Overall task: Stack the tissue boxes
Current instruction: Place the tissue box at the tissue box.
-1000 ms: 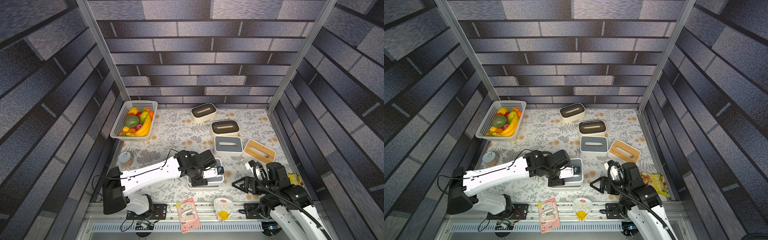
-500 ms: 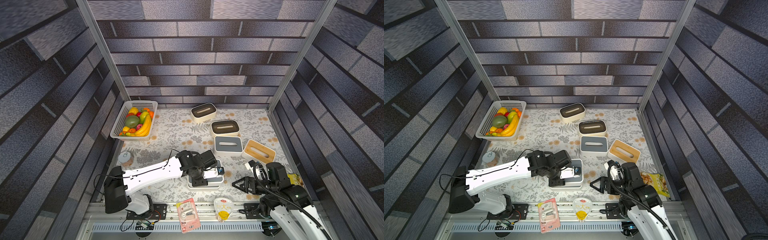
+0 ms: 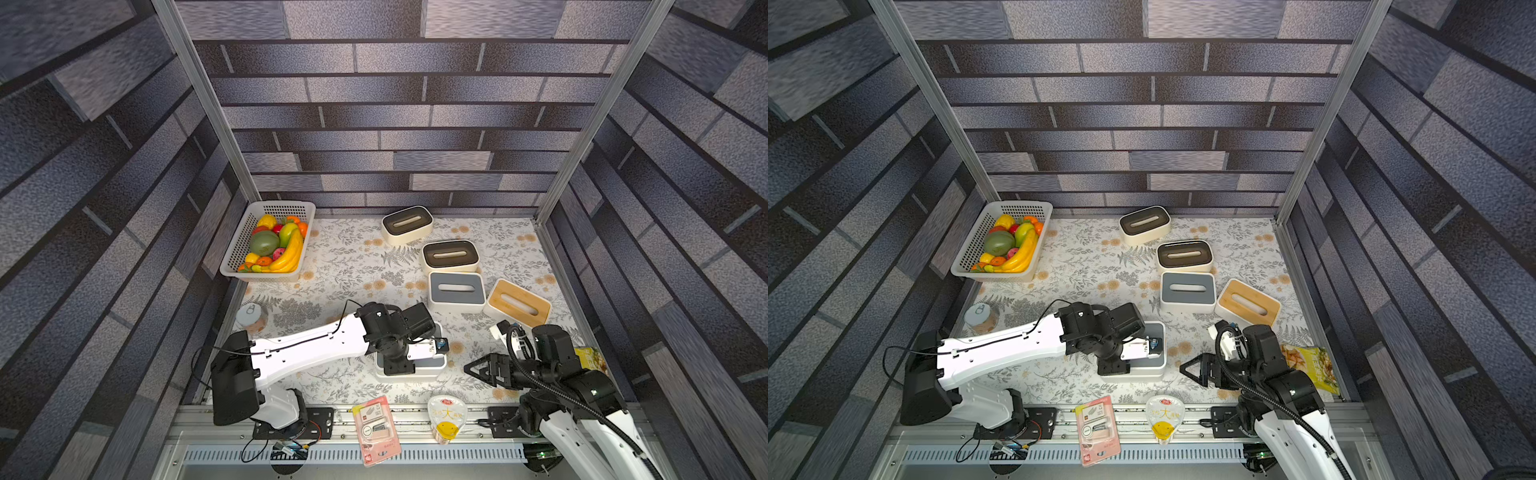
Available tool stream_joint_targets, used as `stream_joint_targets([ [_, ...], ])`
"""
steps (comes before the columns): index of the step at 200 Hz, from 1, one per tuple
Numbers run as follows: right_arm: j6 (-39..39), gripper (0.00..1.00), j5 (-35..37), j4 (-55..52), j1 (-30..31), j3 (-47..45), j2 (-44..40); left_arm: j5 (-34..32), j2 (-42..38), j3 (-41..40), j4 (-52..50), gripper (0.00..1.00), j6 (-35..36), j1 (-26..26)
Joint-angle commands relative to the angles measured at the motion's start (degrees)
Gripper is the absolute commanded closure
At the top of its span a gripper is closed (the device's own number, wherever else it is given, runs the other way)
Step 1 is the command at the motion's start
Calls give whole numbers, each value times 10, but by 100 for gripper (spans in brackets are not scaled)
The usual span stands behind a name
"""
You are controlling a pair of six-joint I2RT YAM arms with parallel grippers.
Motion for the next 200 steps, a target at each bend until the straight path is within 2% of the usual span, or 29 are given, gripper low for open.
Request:
stream_joint_targets([
  [1, -6, 0, 4, -14, -2, -3, 0, -4, 3, -5, 9, 48, 16, -3],
  [200, -9, 0, 2, -14, -2, -3, 2, 0, 4, -27, 25, 48, 18, 15],
])
